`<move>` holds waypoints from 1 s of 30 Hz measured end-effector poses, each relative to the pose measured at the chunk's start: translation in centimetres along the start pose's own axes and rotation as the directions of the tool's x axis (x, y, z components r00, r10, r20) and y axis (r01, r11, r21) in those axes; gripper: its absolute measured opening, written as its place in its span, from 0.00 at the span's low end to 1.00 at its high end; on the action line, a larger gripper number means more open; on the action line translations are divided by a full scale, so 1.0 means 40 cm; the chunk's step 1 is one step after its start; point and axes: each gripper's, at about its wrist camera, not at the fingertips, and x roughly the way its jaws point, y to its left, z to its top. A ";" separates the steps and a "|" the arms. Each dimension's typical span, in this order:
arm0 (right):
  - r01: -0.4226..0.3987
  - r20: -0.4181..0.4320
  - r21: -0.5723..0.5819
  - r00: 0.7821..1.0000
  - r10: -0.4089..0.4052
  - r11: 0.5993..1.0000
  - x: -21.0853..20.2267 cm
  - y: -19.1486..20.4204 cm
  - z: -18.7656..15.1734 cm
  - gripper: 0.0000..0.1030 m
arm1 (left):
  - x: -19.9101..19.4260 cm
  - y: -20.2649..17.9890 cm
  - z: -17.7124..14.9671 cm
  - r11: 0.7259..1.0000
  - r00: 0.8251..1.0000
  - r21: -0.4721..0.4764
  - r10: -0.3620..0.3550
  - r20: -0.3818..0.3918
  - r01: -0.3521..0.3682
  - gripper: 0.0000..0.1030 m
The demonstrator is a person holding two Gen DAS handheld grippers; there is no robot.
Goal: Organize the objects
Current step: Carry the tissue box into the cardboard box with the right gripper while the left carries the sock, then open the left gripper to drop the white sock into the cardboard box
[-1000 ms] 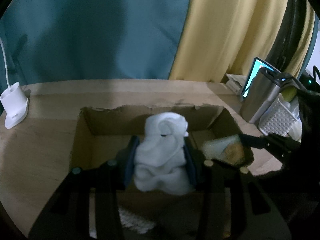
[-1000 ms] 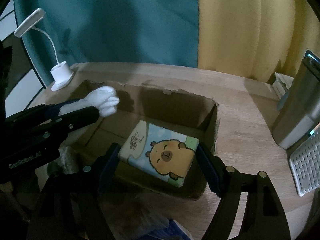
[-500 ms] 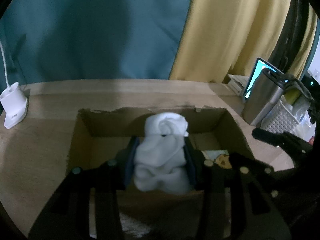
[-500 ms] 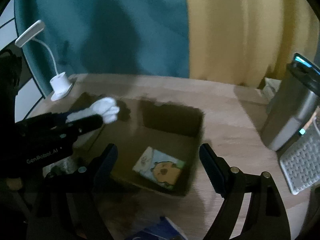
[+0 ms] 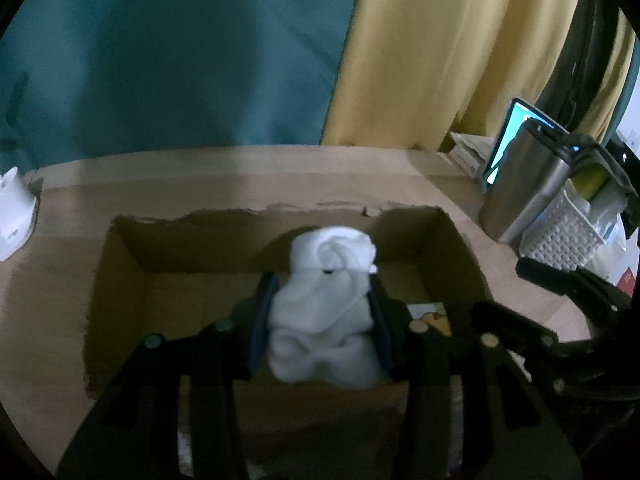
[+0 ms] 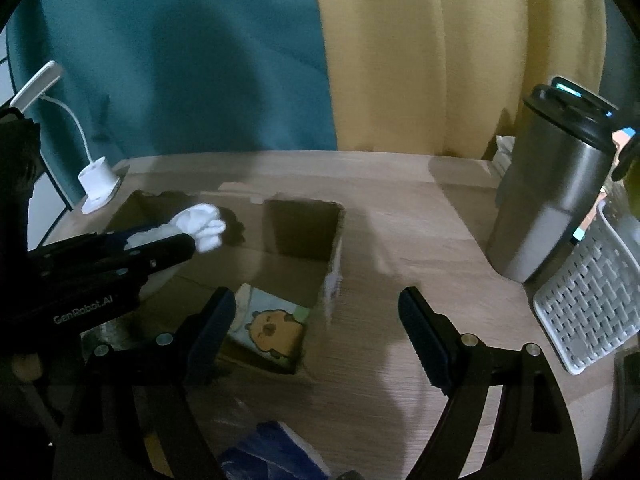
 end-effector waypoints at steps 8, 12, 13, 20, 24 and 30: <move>0.020 -0.004 0.020 1.000 -0.020 1.000 -0.001 -0.018 -0.006 0.84 | -0.006 -0.010 0.002 0.999 0.999 -0.026 -0.033 -0.014 0.033 0.56; 0.022 -0.006 0.021 1.000 -0.022 1.000 -0.005 -0.011 -0.009 0.84 | -0.025 -0.004 -0.004 0.999 0.999 -0.029 -0.032 -0.001 0.032 0.56; 0.021 -0.006 0.020 1.000 -0.021 1.000 -0.006 -0.009 -0.009 0.84 | -0.027 -0.003 -0.005 0.999 1.000 -0.030 -0.031 0.000 0.031 0.56; 0.026 0.003 0.008 1.000 -0.026 1.000 -0.030 0.002 -0.016 0.84 | -0.062 0.001 -0.015 0.999 0.999 -0.034 -0.030 0.021 0.030 0.56; 0.029 0.011 0.001 1.000 -0.029 1.000 -0.049 0.016 -0.024 0.84 | -0.083 0.002 -0.023 0.999 0.999 -0.035 -0.032 0.033 0.033 0.56; 0.034 0.023 -0.010 0.999 -0.034 0.999 -0.080 0.038 -0.036 0.84 | -0.119 0.000 -0.036 0.999 0.998 -0.035 -0.034 0.050 0.036 0.56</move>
